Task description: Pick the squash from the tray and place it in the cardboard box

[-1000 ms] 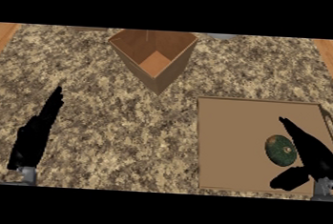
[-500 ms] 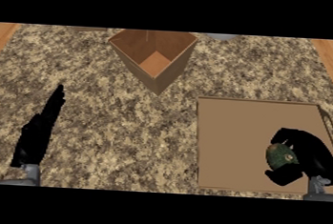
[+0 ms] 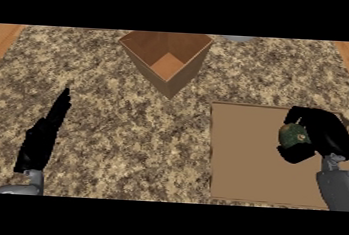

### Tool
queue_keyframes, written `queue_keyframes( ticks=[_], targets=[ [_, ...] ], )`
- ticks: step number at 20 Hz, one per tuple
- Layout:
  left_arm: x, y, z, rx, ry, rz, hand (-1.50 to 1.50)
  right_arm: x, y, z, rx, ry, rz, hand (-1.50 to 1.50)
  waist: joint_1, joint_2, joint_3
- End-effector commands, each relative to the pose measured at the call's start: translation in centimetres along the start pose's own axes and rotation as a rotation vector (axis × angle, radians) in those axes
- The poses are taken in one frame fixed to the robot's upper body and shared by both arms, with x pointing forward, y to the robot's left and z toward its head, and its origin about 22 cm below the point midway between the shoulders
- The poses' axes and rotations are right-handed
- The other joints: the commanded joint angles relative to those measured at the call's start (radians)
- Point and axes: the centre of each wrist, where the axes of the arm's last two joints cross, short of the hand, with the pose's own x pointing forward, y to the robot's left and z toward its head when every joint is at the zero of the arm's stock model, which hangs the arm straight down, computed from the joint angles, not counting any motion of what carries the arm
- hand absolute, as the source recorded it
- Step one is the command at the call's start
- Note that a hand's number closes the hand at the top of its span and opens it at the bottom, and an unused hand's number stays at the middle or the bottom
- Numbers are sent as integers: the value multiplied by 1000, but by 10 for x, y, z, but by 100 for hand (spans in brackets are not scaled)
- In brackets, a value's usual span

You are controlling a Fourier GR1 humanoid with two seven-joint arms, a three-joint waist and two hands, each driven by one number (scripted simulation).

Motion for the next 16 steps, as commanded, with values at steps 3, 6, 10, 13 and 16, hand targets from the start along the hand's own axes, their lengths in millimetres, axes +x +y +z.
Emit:
queue_keyframes(
  ticks=[3,6,10,13,16],
  targets=[
    [1,-16,-3,-32,-31,-5,0,21,-42,-65,-12,-186,107,150,38,12,3],
    [1,-12,3,-13,-8,-4,0,27,-43,-85,-54,-229,157,150,10,3,2],
    [16,7,0,-3,6,9,0,31,-77,-97,-98,-272,54,150,-7,-3,1],
    [6,5,-9,9,9,6,0,73,-89,-89,-153,-445,-138,150,-21,-7,1],
    [-6,10,2,17,17,-3,0,71,-90,-92,-191,-556,-302,150,-12,-5,1]
  ],
)
